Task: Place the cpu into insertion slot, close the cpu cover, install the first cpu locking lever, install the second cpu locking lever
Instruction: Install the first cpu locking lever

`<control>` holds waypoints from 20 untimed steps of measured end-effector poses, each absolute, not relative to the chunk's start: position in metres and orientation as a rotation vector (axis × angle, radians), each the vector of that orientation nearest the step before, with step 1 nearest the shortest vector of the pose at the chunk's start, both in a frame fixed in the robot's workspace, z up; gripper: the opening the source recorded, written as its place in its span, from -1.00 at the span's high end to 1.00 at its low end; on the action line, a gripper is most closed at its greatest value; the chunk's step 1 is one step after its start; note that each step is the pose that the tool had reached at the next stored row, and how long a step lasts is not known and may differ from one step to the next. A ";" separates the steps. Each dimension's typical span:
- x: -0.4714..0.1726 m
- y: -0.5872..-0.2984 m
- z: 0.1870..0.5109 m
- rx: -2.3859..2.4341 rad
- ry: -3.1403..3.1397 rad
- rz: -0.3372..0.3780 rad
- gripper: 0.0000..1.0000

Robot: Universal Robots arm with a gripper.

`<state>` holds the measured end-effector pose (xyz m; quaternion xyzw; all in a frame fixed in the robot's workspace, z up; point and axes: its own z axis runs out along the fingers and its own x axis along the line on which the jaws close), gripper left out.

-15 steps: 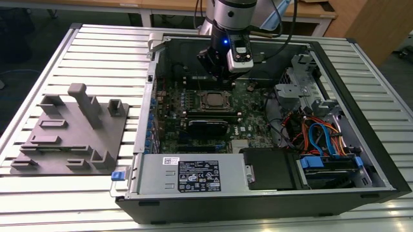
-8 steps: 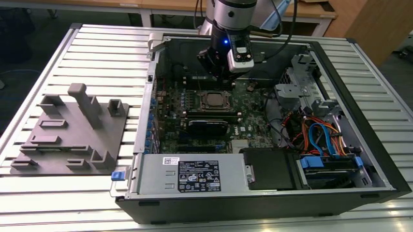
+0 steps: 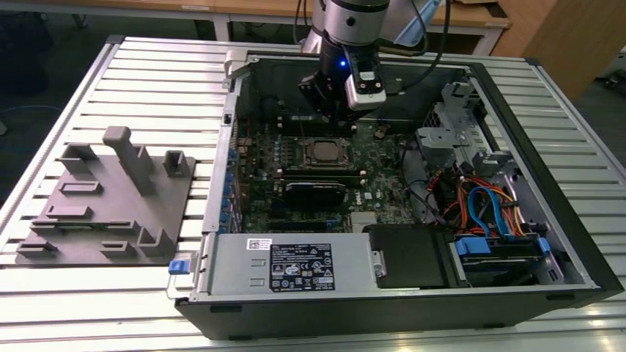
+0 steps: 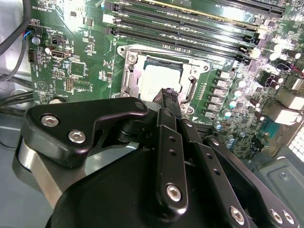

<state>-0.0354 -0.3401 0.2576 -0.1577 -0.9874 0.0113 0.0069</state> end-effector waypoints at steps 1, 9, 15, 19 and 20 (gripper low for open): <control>-0.035 -0.340 0.258 -0.490 -3.089 0.035 0.79; -0.035 -0.340 0.258 -0.464 -3.093 0.036 0.79; -0.035 -0.340 0.258 -0.445 -3.096 0.036 0.79; -0.035 -0.340 0.258 -0.432 -3.098 0.036 0.79; -0.035 -0.340 0.258 -0.429 -3.098 0.036 0.79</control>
